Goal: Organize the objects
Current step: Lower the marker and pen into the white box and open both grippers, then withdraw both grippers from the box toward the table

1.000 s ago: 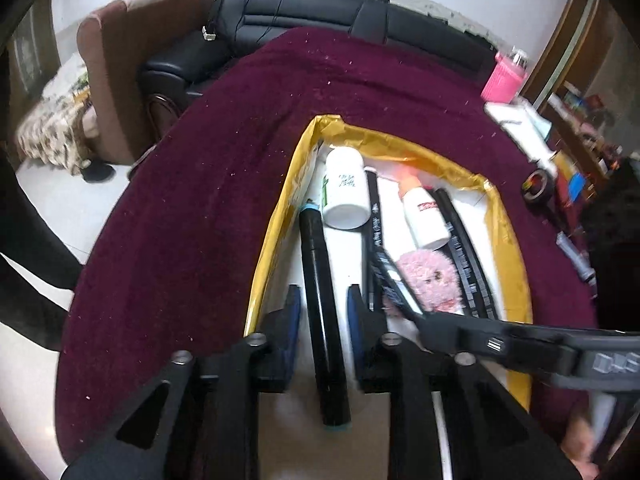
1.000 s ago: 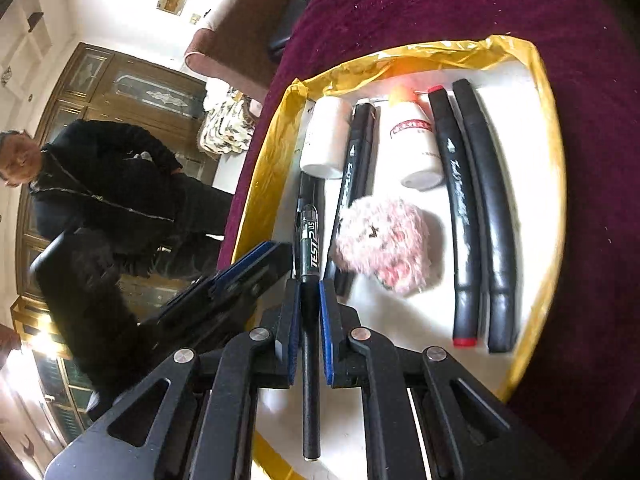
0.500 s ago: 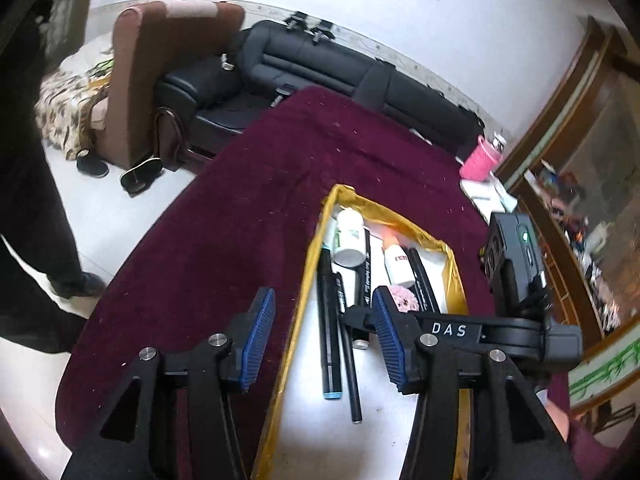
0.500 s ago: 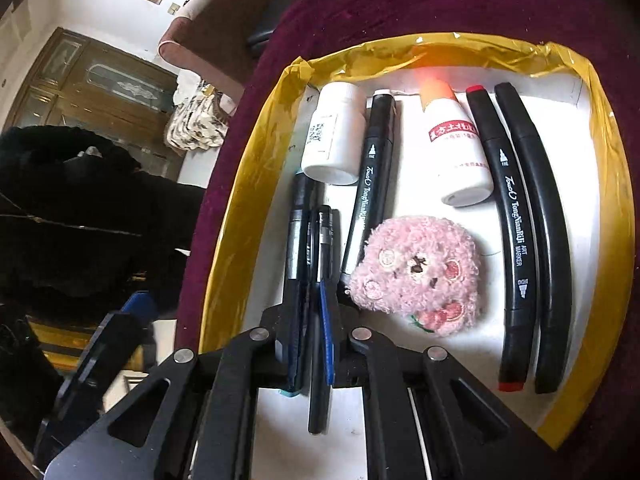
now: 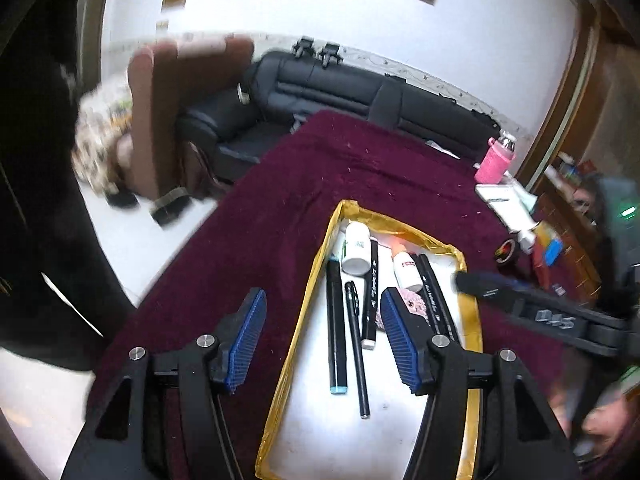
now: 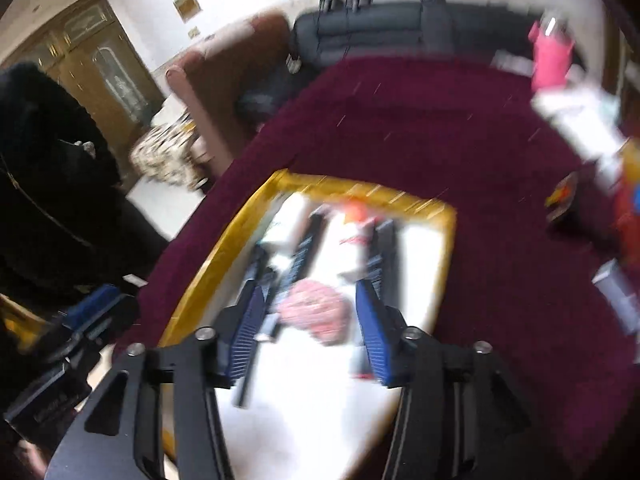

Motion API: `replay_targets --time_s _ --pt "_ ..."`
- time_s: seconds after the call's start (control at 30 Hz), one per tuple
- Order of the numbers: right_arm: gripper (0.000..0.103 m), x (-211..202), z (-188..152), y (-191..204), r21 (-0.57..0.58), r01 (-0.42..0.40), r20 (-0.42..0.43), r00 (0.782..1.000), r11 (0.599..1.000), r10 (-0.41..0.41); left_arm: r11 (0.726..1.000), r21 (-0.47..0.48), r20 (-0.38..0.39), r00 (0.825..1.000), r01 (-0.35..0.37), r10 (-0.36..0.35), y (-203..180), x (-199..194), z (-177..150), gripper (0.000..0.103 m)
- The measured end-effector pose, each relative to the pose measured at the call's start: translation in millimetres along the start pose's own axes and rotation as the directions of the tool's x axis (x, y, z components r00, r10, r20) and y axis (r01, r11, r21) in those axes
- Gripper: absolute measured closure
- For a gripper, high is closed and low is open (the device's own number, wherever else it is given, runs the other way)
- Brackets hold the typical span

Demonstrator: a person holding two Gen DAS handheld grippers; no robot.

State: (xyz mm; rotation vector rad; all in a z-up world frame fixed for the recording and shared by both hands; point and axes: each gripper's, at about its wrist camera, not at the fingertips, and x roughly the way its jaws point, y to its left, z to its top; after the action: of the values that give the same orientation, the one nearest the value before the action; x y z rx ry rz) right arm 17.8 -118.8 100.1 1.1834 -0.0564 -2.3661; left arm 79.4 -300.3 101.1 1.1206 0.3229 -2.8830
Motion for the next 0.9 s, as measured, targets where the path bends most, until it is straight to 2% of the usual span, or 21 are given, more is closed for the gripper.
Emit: replay_targets --time_s 0.1,0.17,0.2,0.23,0.27,0.33,0.37,0.4,0.43,0.47,0.57,0.9 --pt "0.049 -40.4 -5.4 -7.4 -0.062 0.096 0.145 0.986 0.993 -0.086 0.995 0.083 0.065 0.996 -0.064 0.059 -27.8 -11.0 -3.4 0.047" --pt "0.04 -64.8 -12.5 -16.0 -0.078 0.158 0.264 0.955 0.984 -0.132 0.987 0.127 0.105 0.991 -0.098 0.084 -45.9 -18.0 -5.7 0.046" --pt "0.027 -76.8 -18.8 -24.7 -0.084 0.17 0.328 0.935 0.982 -0.134 0.981 0.151 0.131 0.986 -0.124 0.105 -56.1 -21.5 -7.0 0.046" --pt "0.017 -86.3 -25.4 -35.6 -0.084 0.161 0.362 0.924 0.983 -0.12 0.974 0.17 0.153 0.981 -0.148 0.123 -63.4 -25.3 -8.2 0.046" --pt "0.017 -89.1 -30.1 -46.1 -0.079 0.142 0.379 0.92 0.987 -0.103 0.969 0.183 0.169 0.976 -0.166 0.135 -69.7 -27.2 -8.3 0.045" --pt "0.018 -83.8 -33.3 -67.6 -0.023 0.143 0.305 0.944 0.989 -0.129 0.96 0.205 0.195 0.97 -0.188 0.148 -83.5 -32.8 -9.8 0.039" --pt "0.018 -79.4 -35.5 -83.3 0.017 0.114 0.243 0.963 0.993 -0.115 0.958 0.216 0.205 0.968 -0.19 0.146 -91.5 -34.9 -10.8 0.038" --pt "0.018 -75.5 -39.1 -99.6 0.065 0.066 0.185 0.98 0.996 -0.078 0.956 0.225 0.207 0.968 -0.19 0.144 -97.9 -36.4 -11.2 0.032" --pt "0.018 -75.0 -42.9 -116.8 0.109 0.042 0.149 0.987 0.993 -0.058 0.952 0.236 0.211 0.967 -0.193 0.144 -105.0 -37.1 -12.0 0.026" --pt "0.018 -73.4 -46.4 -128.9 0.151 0.036 0.126 0.99 0.988 -0.055 0.947 0.253 0.222 0.964 -0.2 0.145 -113.2 -38.8 -13.8 0.024" --pt "0.018 -80.7 -57.6 -159.2 0.206 0.044 0.122 0.99 0.978 -0.07 0.926 0.306 0.238 0.96 -0.221 0.15 -135.6 -42.1 -18.2 0.024" --pt "0.018 -111.6 -64.1 -231.7 0.287 0.075 0.149 0.981 0.955 -0.122 0.882 0.409 0.198 0.966 -0.234 0.164 -194.5 -27.6 -27.5 0.023"
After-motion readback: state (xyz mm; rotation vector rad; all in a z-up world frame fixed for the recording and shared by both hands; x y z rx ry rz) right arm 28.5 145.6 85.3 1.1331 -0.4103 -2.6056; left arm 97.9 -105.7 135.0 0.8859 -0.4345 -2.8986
